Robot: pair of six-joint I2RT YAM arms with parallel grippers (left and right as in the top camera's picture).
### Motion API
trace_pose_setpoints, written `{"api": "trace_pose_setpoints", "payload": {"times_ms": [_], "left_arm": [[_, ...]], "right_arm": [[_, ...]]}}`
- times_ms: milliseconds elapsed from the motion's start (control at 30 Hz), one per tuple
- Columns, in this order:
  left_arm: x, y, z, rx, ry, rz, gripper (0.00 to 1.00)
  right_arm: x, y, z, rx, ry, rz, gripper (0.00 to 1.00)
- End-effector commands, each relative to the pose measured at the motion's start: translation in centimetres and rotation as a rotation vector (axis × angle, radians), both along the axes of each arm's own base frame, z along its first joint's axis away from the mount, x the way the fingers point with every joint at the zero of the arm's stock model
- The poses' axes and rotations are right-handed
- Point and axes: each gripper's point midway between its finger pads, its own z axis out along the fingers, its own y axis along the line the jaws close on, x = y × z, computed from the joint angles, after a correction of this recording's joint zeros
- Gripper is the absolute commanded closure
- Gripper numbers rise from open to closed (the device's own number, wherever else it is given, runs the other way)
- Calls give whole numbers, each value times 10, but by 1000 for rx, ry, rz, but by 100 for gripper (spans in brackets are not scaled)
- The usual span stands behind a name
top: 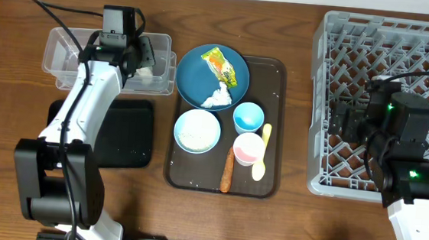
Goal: Sort waste into correct bins and load items into the dishwasher rack
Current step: 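Carry the tissue left and release it into the clear bin, then return the left gripper to the plate and grasp the yellow wrapper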
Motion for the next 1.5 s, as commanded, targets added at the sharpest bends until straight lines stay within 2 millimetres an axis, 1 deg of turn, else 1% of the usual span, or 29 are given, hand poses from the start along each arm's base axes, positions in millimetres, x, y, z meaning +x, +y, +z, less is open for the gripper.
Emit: {"api": "trace_pose_setpoints", "payload": {"times_ms": [0,67,133,200,333,467,533,700,800,933,1033,1067,1133,1167,1200,1267,1333,1367,1400,1467], "left_arm": [[2,-10,21,-40,-54,-43,56],[1,-21,29,-75,-73,-79,56],[-1,-37,33,-107,-78,-126,55],[-4,-55,32,-126,-71,-171,55],[-9,-94,23,-128,-47,-261,49],[-15,-135,6,-128,-13,-346,47],[-19,-155,-7,-126,14,-388,47],[-29,-192,-42,-118,77,-462,44],[-33,-207,-62,-112,112,-492,43],[-38,-217,-89,-103,158,-512,43],[-38,-218,-103,-100,179,-513,43],[-38,-218,-106,-99,182,-513,49],[-36,-218,-104,-101,173,-512,64],[-35,-218,-101,-102,166,-512,75],[-34,-218,-97,-103,157,-511,81],[-30,-217,-86,-107,133,-508,89],[-26,-213,-72,-109,102,-498,90],[-23,-209,-62,-108,79,-488,90],[-19,-204,-51,-103,54,-475,90],[-11,-187,-25,-83,-11,-429,90]], "right_arm": [[3,-3,8,-4,-17,-1,1],[3,-3,8,-4,-17,0,1],[3,-3,8,-4,-18,0,1],[3,-3,8,-4,-21,0,1],[4,-3,9,-4,-24,-1,1],[3,-3,9,-4,-23,0,1],[3,-3,8,-4,-21,0,1],[3,-3,8,-4,-20,0,1],[3,-3,8,-3,-20,0,1],[2,-3,7,-4,-15,-1,1],[2,-3,7,-3,-13,0,1],[2,-3,7,-3,-13,0,1],[2,-3,7,-3,-13,0,1],[2,-3,7,-4,-12,0,1],[2,-3,7,-4,-12,-1,1],[2,-3,7,-4,-12,0,1],[2,-3,7,-4,-12,0,1],[2,-3,7,-4,-12,-1,1],[2,-3,7,-4,-12,0,1],[2,-3,7,-4,-12,0,1]]}}
